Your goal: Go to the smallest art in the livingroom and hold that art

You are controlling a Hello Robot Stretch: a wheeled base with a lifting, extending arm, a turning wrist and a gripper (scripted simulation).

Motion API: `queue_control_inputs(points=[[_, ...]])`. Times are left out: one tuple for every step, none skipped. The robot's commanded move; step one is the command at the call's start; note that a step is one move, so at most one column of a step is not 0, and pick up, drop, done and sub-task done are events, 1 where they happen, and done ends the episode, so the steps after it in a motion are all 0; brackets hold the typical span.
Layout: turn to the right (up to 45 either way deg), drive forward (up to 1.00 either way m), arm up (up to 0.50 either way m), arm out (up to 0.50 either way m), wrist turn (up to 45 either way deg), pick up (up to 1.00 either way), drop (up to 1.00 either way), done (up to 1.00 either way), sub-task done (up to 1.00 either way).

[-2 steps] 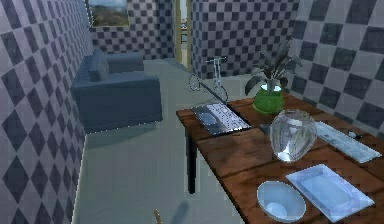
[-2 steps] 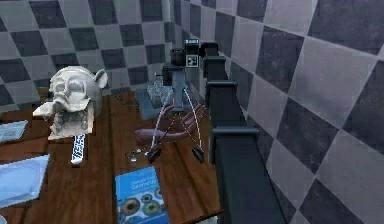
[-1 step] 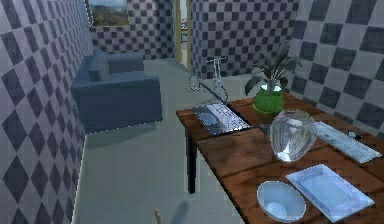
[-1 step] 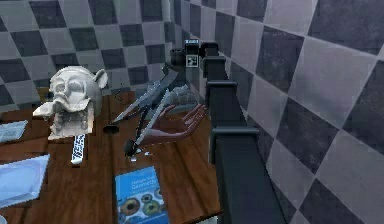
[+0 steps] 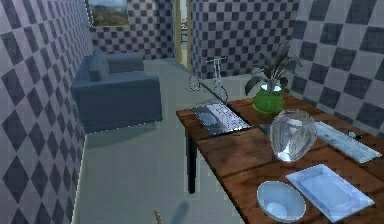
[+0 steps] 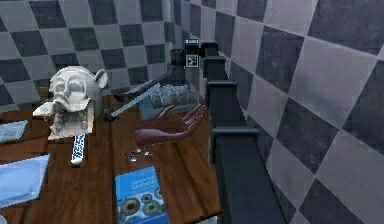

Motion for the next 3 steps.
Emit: queue_control_inputs(points=[[0.0, 0.0, 0.0, 0.0, 45.0, 0.0, 0.0, 0.0, 0.0], [0.0, 0.0, 0.0, 0.0, 21.0, 0.0, 0.0, 0.0, 0.0], [0.0, 0.0, -0.3, 0.0, 0.0, 0.0, 0.0, 0.0, 0.0]])
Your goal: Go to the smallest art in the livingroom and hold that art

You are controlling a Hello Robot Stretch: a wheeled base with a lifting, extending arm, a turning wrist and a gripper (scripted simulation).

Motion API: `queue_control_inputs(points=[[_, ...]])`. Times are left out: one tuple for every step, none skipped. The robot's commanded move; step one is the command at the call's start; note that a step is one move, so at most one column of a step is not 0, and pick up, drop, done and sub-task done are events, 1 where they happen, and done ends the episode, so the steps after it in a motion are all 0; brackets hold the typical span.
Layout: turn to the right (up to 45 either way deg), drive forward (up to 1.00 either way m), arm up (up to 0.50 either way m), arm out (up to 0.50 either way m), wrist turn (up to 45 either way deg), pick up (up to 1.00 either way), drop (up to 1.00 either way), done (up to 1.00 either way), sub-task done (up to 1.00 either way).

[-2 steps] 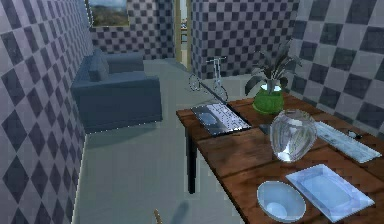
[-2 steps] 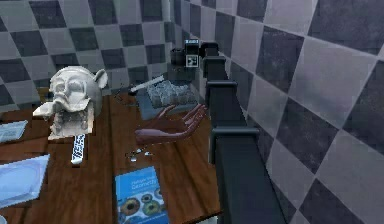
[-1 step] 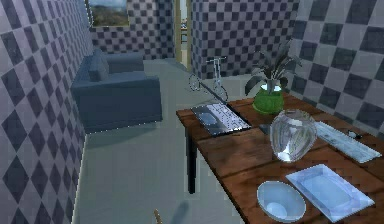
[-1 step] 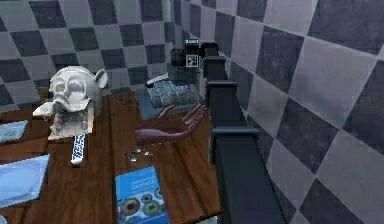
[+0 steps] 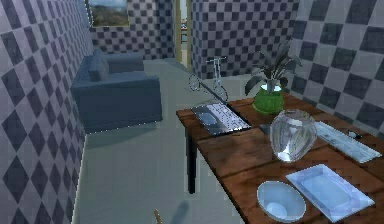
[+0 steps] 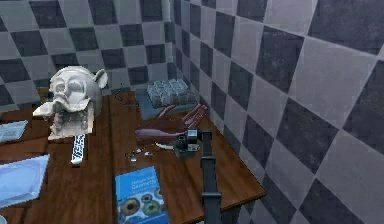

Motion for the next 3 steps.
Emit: queue_control_inputs(points=[[0.0, 0.0, 0.0, 0.0, 0.0, 1.0, 0.0, 0.0, 0.0], [0.0, 0.0, 0.1, 0.0, 0.0, 0.0, 0.0, 0.0, 0.0], [0.0, 0.0, 0.0, 0.0, 0.0, 0.0, 0.0, 1.0, 0.0]])
